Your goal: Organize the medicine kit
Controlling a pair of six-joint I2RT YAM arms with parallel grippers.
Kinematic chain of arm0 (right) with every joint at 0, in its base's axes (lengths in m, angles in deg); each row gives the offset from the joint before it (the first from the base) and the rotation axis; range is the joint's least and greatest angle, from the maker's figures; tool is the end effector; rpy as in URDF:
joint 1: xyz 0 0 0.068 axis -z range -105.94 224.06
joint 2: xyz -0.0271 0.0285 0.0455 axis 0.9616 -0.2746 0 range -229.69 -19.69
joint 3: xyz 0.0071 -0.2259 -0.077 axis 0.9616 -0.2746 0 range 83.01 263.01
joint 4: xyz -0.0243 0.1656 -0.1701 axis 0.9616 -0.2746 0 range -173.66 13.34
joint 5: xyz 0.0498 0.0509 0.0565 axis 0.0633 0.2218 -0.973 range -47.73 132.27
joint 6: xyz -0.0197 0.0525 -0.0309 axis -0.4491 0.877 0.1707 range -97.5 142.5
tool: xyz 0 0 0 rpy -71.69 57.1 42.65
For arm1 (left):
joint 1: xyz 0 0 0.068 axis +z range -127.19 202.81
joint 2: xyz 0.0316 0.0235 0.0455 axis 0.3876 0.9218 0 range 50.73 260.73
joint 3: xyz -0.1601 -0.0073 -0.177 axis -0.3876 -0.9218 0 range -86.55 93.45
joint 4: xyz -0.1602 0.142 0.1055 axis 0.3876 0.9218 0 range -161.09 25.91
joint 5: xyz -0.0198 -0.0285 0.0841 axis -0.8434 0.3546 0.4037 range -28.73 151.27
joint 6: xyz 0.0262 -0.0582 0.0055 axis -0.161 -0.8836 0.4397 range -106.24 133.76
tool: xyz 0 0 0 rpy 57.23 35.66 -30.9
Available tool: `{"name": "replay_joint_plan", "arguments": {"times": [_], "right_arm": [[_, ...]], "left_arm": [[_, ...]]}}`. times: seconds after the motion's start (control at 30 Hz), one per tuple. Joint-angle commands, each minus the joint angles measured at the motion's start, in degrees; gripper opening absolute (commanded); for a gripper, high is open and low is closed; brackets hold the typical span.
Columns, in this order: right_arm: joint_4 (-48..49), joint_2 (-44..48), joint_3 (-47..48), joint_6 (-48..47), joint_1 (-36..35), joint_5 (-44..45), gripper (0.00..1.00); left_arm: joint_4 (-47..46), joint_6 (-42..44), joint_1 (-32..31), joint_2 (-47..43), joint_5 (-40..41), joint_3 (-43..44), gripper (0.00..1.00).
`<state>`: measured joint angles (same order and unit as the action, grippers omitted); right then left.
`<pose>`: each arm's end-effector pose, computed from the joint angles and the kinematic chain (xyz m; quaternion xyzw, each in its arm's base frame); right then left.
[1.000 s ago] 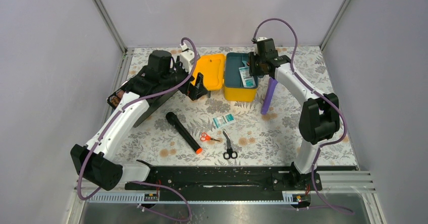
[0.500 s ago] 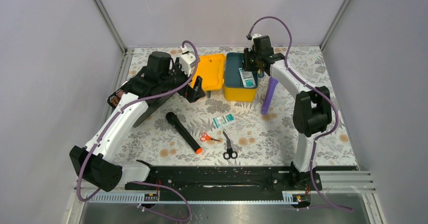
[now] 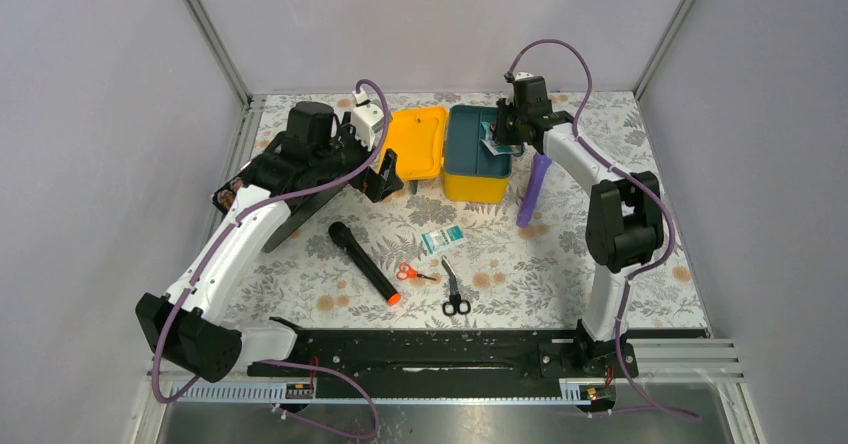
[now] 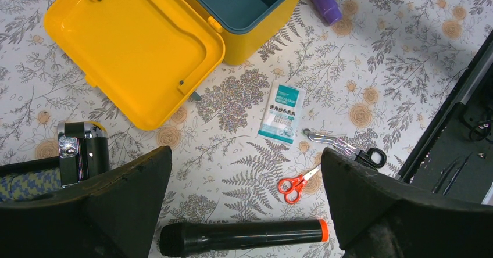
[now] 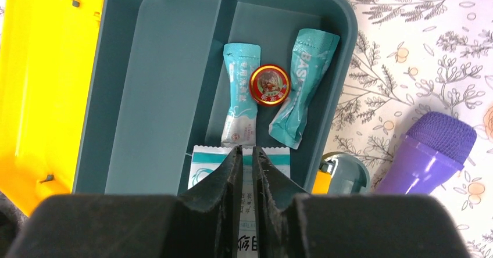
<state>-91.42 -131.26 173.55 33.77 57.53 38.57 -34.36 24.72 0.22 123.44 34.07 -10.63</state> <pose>0.4128 0.1258 0.2308 -0.0555 0.8881 0.1374 0.4351 0.2382 -0.1236 0.3389 0.3536 0.7877 -0.2527 0.4366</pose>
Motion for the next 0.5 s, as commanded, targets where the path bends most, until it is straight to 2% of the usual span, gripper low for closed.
{"name": "replay_joint_plan", "arguments": {"times": [0.0, 0.27, 0.47], "right_arm": [[-3.5, 4.3, -2.3, 3.0, -0.1, 0.4, 0.18], [-6.6, 7.9, -0.1, 5.2, -0.3, 2.4, 0.19], [-7.4, 10.7, -2.0, 7.1, -0.3, 1.6, 0.19]], "left_arm": [[-2.6, -0.3, 0.3, -1.5, -0.7, 0.0, 0.99], [-3.6, -1.5, 0.3, -1.4, -1.6, -0.6, 0.99], [-4.2, -2.0, 0.3, -1.2, -2.0, -0.9, 0.99]]}}
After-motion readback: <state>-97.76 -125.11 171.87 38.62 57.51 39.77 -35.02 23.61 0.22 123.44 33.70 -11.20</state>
